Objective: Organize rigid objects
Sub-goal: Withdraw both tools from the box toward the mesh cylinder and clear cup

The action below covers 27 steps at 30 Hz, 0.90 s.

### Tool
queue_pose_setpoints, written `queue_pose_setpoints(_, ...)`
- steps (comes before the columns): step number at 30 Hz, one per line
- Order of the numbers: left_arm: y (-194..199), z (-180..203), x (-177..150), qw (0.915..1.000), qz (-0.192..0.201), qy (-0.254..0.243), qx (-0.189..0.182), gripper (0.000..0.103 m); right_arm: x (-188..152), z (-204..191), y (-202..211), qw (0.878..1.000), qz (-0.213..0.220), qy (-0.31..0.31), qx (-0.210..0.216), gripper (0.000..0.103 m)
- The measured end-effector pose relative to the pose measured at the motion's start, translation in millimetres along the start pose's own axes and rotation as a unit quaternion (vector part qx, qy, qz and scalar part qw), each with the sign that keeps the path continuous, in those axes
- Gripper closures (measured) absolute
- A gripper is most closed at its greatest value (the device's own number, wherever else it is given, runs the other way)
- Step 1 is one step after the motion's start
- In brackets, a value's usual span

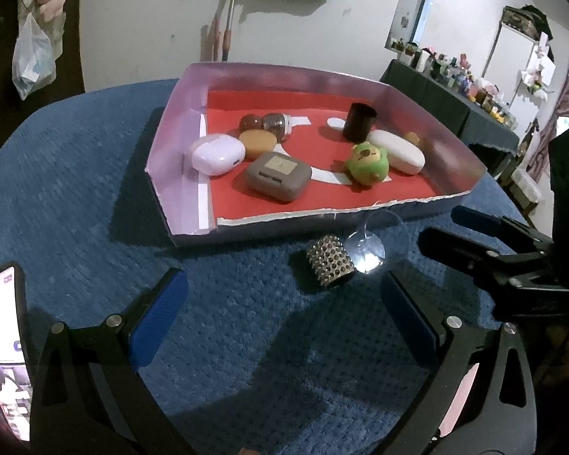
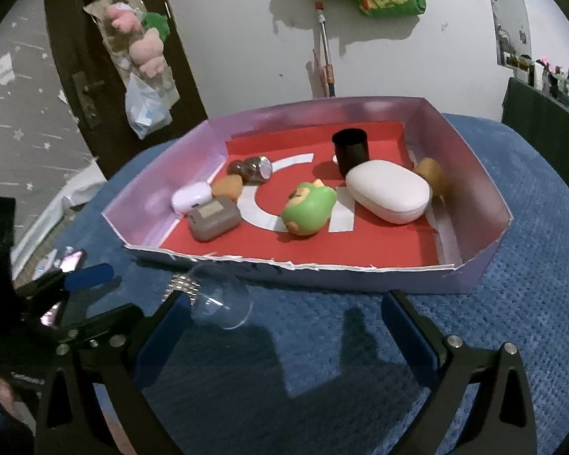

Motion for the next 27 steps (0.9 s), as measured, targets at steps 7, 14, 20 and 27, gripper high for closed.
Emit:
queue_pose_setpoints(7, -7.6, 2.8, -2.4, 0.9999, -0.010, -0.003, 0.000, 0.000, -6.9, 10.7, -5.3, 0.999, -0.008, 0.003, -0.031, 0.000)
queue_pose_setpoints(14, -15.2, 5.7, -0.7, 0.9998, -0.017, 0.000, -0.006, 0.000, -15.1, 36.5, 19.0, 0.998, 0.002, -0.016, -0.064, 0.000)
queue_pose_setpoints(20, -22.1, 10.0, -2.1, 0.9997, -0.025, -0.001, -0.002, 0.000, -11.4, 20.0, 27.0, 0.999, 0.021, -0.026, 0.016, 0.000)
queue_pose_setpoints(27, -16.8, 3.6, -4.5, 0.9997, -0.025, 0.002, 0.000, 0.000, -2.1, 12.0, -9.6, 1.000, -0.007, -0.016, 0.007, 0.003)
Point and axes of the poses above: each gripper's, at about its wrist camera, not at the fingertips, and y roughly against the way its jaws point, z to its right, x to its top, the point moved 6 cm from there along -y, roughly the way its jaws point, and after that the axes turned 9 degrees about x, right-handed, at the moved point
